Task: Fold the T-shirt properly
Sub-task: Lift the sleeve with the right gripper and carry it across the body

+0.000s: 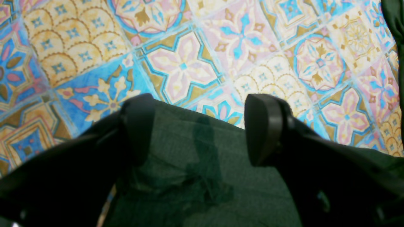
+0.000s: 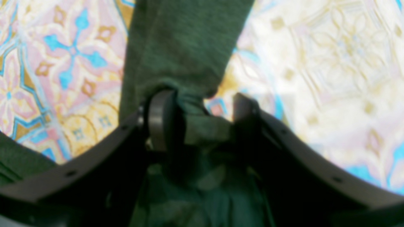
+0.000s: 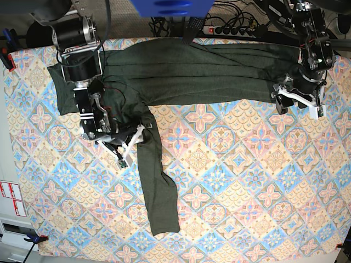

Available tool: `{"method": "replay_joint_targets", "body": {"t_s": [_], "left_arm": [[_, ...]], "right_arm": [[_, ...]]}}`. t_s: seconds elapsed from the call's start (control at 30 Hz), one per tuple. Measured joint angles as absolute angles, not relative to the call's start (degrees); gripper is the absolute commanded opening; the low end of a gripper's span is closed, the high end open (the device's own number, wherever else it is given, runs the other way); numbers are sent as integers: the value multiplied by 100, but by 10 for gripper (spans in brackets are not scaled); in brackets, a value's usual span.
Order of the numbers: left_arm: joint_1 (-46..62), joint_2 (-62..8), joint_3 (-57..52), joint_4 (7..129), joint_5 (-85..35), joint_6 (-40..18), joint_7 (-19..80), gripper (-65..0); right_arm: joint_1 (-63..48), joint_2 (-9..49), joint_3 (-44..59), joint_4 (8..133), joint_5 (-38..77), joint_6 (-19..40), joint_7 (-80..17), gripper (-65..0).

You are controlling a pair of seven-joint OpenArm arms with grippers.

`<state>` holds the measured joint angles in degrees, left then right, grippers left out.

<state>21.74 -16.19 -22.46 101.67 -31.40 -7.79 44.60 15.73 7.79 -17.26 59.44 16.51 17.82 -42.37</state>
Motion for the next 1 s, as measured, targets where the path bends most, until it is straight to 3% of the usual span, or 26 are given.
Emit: {"method": "replay_joint_targets", "body": {"t_s": [0.23, 0.4, 0.47, 1.0], "left_arm": [[2174, -1619, -2248, 10167, -3138, -779, 4460, -244], [2163, -1619, -2246, 10167, -3153, -779, 4460, -244], [2163, -1619, -2246, 10167, -3153, -779, 4460, -244], [2165, -1610, -2235, 10156, -3153, -779, 4456, -244]], "right_arm": [[1603, 786, -2259, 5725, 1671, 1778, -3852, -378], [1573, 779, -2294, 5758, 1673, 1776, -3824, -598], [1494, 784, -2298, 6049, 1664, 1774, -3975, -644], [-777, 810, -1944, 9677, 1673, 1780, -3992, -649]]}}
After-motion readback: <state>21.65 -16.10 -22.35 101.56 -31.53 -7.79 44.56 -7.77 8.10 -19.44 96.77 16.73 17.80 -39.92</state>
